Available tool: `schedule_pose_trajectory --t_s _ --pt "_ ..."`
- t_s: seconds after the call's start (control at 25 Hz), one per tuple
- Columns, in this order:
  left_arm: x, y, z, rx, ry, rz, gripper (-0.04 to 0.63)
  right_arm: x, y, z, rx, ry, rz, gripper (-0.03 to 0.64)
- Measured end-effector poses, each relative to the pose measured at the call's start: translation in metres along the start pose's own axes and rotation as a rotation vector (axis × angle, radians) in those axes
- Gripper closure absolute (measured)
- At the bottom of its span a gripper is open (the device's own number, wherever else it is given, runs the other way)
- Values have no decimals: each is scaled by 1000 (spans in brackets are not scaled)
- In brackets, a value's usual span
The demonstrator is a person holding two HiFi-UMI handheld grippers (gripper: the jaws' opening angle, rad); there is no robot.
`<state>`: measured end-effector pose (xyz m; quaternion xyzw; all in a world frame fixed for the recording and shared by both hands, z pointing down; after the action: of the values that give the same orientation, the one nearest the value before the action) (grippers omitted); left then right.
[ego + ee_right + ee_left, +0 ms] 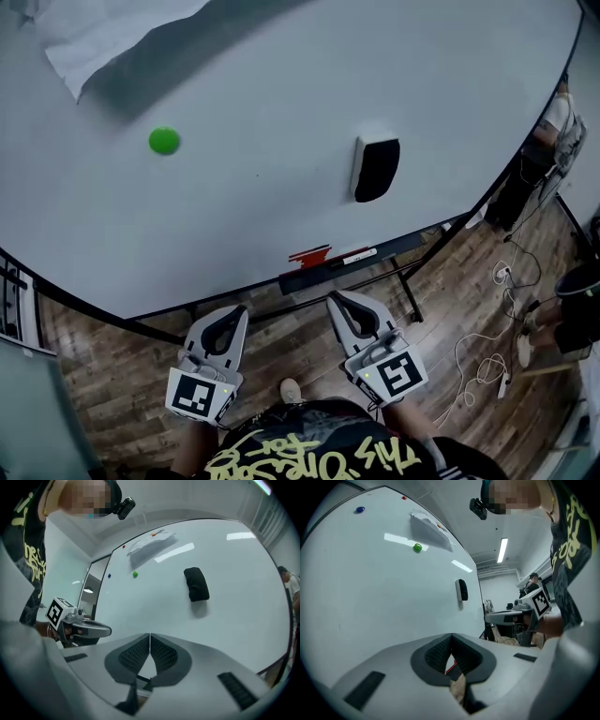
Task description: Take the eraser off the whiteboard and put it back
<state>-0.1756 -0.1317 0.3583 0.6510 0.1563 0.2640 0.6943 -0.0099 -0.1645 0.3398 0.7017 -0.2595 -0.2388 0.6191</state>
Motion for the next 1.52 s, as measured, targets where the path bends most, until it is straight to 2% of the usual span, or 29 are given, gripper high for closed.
schedule_pose_trajectory --t_s 0.32,0.88,1.04,1.32,1.52 --pt "-8 -1 5 15 13 -11 588 2 4 8 -19 15 -5 607" --pt "-5 -4 4 8 -60 -34 588 15 -5 13 -28 -34 -7 607" --pt "-2 -11 6 34 -86 -94 588 22 -1 9 -59 -31 -2 606" --pt "0 -10 10 20 -77 -53 588 38 -3 7 -79 2 -1 606" --pt "1 -13 9 16 -67 -21 588 47 -16 6 -57 23 -20 604"
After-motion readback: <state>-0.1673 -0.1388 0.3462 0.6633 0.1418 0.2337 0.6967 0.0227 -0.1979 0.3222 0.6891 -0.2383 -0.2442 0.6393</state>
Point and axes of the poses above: the fingertips, and each gripper's own axes: z forward along the fingers, x to its right, y out of its underside, the point moved 3 cm from there along -z, backward along the fingers, and after that the axes turned 5 degrees about y, right-handed, at the moved point
